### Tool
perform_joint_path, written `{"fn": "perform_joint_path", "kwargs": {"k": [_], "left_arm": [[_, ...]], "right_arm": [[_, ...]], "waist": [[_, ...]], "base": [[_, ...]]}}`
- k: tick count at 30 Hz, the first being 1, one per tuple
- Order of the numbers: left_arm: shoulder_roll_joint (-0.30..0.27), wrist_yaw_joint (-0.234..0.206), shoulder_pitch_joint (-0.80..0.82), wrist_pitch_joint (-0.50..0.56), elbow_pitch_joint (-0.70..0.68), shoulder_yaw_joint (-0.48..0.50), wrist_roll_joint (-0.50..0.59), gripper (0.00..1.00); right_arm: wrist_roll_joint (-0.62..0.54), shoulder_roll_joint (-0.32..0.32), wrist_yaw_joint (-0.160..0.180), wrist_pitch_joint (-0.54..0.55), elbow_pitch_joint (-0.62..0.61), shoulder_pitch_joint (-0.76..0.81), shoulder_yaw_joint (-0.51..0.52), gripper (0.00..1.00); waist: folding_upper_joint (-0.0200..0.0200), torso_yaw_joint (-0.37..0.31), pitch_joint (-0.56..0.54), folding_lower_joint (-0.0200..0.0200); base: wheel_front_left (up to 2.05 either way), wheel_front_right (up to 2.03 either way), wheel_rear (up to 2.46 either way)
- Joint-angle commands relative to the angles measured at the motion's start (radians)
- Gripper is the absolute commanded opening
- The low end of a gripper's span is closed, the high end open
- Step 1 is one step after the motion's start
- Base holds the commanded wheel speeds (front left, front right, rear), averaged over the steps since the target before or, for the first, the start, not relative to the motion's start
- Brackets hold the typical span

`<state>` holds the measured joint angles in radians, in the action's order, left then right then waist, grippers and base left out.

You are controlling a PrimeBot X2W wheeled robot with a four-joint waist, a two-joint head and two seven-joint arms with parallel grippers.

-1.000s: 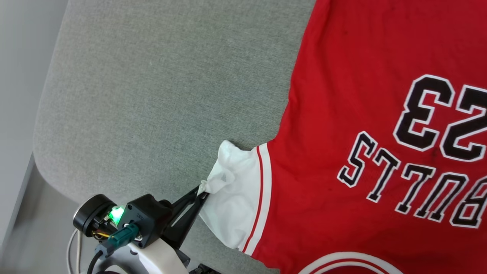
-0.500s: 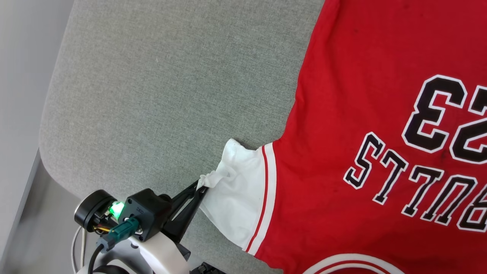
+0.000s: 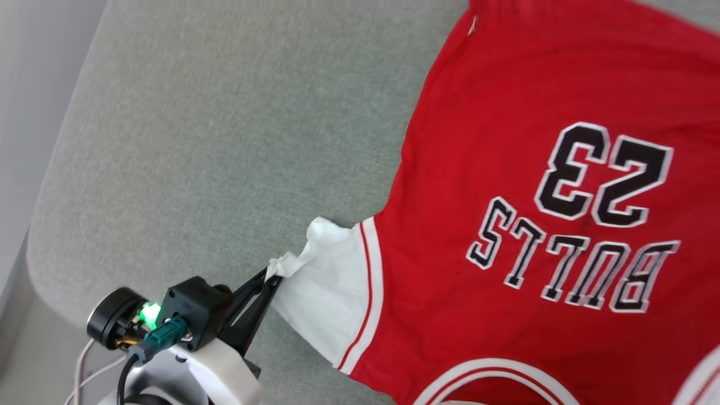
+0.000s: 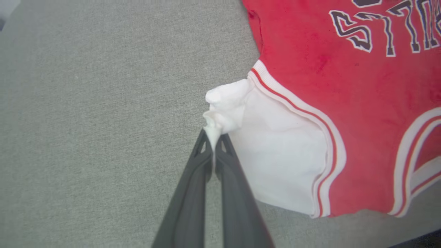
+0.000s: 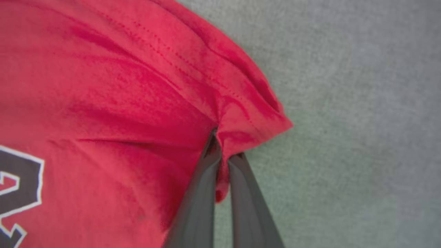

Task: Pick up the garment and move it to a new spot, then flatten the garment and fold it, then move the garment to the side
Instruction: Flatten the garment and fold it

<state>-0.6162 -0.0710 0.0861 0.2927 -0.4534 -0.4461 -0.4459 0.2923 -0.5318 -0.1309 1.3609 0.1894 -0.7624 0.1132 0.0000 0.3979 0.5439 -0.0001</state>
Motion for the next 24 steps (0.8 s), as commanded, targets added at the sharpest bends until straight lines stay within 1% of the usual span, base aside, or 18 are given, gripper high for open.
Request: {"fn": "perform_joint_path", "kwargs": {"k": [1, 7, 9, 12, 16, 19, 23, 24], "left_arm": [[-0.002, -0.004, -0.010, 0.003, 0.002, 0.004, -0.004, 0.00], [-0.023, -0.029, -0.055, 0.015, 0.025, 0.026, -0.020, 0.00], [-0.027, -0.045, -0.076, 0.014, 0.035, 0.034, -0.021, 0.00], [-0.016, -0.066, -0.106, 0.004, 0.035, 0.040, -0.033, 0.00], [-0.009, -0.088, -0.139, 0.001, 0.040, 0.043, -0.043, 0.00], [-0.007, -0.098, -0.151, -0.004, 0.051, 0.044, -0.044, 0.00], [0.000, -0.109, -0.168, -0.013, 0.069, 0.043, -0.048, 0.00], [0.009, -0.112, -0.172, -0.020, 0.069, 0.046, -0.055, 0.00]], "right_arm": [[0.005, 0.009, 0.000, 0.014, 0.027, 0.059, -0.009, 0.00], [0.077, 0.018, 0.000, -0.034, -0.011, 0.188, -0.035, 0.00], [0.102, 0.017, 0.000, -0.047, -0.036, 0.237, -0.051, 0.00], [0.133, 0.012, 0.000, -0.058, -0.081, 0.325, -0.059, 0.00], [0.176, 0.031, 0.000, -0.069, -0.141, 0.442, -0.023, 0.00], [0.192, 0.023, 0.000, -0.092, -0.196, 0.534, 0.003, 0.00], [0.209, 0.074, 0.000, -0.117, -0.292, 0.661, 0.056, 0.00], [0.212, 0.088, 0.000, -0.119, -0.315, 0.690, 0.071, 0.00]], "waist": [[0.0000, -0.050, -0.055, 0.0001], [0.0000, -0.134, -0.167, 0.0001], [0.0000, -0.166, -0.202, 0.0001], [0.0000, -0.207, -0.249, 0.0001], [0.0000, -0.250, -0.301, 0.0001], [0.0000, -0.268, -0.338, 0.0001], [0.0000, -0.286, -0.371, 0.0001], [0.0000, -0.291, -0.377, 0.0001]], "base": [[0.00, 0.00, 0.00], [0.00, 0.00, 0.00], [0.00, 0.00, 0.00], [0.00, 0.00, 0.00], [0.00, 0.00, 0.00], [0.00, 0.00, 0.00], [0.00, 0.00, 0.00], [0.00, 0.00, 0.00]]}}
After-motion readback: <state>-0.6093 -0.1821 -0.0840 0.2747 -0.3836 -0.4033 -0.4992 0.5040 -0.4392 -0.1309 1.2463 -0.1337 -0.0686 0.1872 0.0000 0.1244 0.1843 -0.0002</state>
